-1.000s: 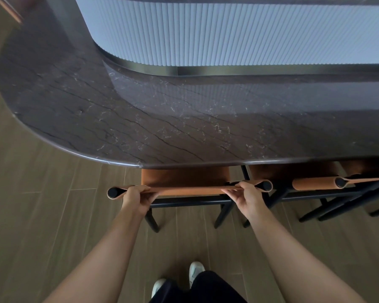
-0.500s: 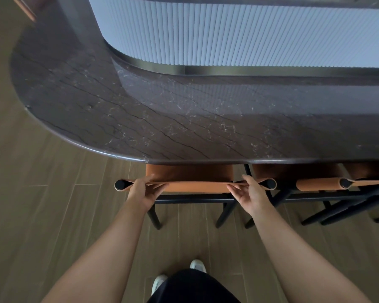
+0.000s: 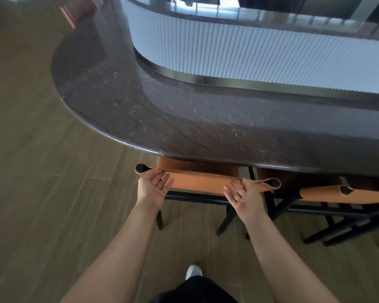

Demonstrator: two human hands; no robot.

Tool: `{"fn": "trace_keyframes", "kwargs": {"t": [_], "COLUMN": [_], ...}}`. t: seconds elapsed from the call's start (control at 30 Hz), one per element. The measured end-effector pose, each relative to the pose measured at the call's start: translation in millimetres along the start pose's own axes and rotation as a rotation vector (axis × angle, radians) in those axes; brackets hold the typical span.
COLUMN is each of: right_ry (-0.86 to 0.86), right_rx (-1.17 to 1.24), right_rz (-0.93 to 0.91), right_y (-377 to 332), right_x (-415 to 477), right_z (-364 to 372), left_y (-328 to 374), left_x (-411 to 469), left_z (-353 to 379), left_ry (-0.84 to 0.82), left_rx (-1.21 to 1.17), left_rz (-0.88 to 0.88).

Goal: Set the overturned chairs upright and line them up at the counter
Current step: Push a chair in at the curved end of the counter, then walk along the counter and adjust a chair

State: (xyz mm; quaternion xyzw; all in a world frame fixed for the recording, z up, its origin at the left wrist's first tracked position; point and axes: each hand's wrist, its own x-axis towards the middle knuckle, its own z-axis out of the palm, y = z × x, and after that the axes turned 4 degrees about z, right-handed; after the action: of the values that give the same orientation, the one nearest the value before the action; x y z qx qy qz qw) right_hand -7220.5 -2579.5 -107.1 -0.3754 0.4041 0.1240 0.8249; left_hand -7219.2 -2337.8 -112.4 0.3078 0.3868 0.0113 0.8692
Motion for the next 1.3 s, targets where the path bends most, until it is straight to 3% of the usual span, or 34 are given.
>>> {"fn": "trace_keyframes", "kwargs": {"t": [0.27, 0.47, 0.93, 1.3], "right_ry": [-0.169, -0.291, -0.525, -0.684], "right_rx": [-0.276, -0.406, -0.529, -0.583], "right_rz": [-0.218, -0.278, -0.145, -0.012], "right_y": [69, 134, 252, 291], "right_x": [-70, -129, -167, -123], "right_z": [46, 85, 204, 340], "left_y": [67, 129, 252, 344], "left_x": [-49, -81, -111, -59], "left_z": [-51, -121, -247, -265], "left_ry": [-0.129, -0.176, 0.007, 0.113], "left_rx": [0.067, 0.203, 0.106, 0.036], "left_rz": [0.159, 0.318, 0.503, 0.579]}}
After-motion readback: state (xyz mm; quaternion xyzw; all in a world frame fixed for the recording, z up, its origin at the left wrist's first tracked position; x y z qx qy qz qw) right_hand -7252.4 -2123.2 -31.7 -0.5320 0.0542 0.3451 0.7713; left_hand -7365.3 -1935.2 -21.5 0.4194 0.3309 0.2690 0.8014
